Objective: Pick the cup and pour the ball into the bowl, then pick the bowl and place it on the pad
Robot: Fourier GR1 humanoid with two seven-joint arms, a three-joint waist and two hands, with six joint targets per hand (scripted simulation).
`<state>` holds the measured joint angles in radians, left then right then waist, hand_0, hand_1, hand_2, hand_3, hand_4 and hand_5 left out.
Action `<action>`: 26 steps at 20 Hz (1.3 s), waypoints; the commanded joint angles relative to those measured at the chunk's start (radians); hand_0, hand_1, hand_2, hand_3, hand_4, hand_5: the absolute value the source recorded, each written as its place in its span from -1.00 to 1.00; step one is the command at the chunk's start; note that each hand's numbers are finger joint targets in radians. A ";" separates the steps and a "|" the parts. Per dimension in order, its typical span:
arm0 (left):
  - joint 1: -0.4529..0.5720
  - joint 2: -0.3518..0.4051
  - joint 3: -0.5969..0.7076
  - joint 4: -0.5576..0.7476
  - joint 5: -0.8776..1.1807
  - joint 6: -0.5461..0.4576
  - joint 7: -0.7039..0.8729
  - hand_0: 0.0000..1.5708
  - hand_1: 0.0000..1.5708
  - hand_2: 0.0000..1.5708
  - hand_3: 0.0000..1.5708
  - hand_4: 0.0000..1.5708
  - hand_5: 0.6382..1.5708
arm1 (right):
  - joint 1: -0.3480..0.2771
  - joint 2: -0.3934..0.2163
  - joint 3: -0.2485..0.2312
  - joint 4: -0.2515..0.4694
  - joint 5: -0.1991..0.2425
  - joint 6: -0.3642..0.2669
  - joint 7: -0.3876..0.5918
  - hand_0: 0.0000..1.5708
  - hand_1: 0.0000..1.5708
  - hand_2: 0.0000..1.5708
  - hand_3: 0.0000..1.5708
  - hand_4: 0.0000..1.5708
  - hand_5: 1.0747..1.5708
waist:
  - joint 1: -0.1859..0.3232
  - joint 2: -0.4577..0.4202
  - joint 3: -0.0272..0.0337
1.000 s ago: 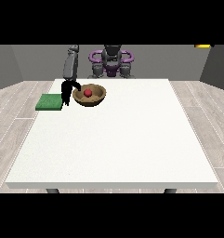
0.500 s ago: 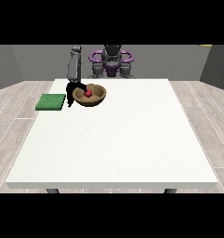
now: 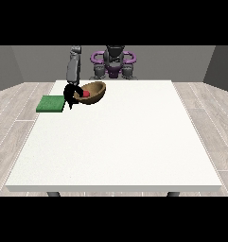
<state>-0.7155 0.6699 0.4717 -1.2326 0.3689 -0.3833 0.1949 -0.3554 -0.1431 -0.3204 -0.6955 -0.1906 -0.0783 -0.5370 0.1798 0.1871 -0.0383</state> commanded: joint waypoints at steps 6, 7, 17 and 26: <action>0.037 0.008 0.017 0.049 0.011 -0.033 -0.023 -1.00 -1.00 -1.00 -1.00 0.49 0.91 | 0.052 -0.115 0.048 0.001 0.093 -0.161 0.242 1.00 1.00 1.00 0.58 0.28 0.90 | -0.003 0.009 0.0329; 0.030 0.006 0.005 0.046 -0.001 -0.012 -0.001 -1.00 -1.00 -1.00 -1.00 0.50 0.90 | 0.053 -0.138 0.066 -0.012 0.113 -0.172 0.281 1.00 1.00 1.00 0.61 0.30 0.90 | -0.023 -0.031 0.0335; 0.106 0.065 0.066 0.213 -0.047 -0.009 -0.088 -1.00 -1.00 -1.00 -1.00 0.53 0.93 | -0.094 -0.364 0.152 -0.175 0.143 -0.050 0.722 1.00 1.00 1.00 0.05 0.33 0.95 | -0.168 -0.111 0.0362; 0.193 0.090 0.092 0.241 -0.023 -0.080 -0.191 -1.00 -1.00 -1.00 -1.00 0.53 0.94 | -0.138 -0.508 0.038 -0.139 0.089 0.053 0.736 1.00 1.00 1.00 -0.28 0.38 0.97 | -0.146 -0.076 0.0382</action>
<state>-0.5445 0.7432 0.5526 -1.0097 0.3350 -0.4338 0.0415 -0.4621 -0.6044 -0.2521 -0.8474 -0.0989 -0.0390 0.1800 0.0206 0.0885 -0.0008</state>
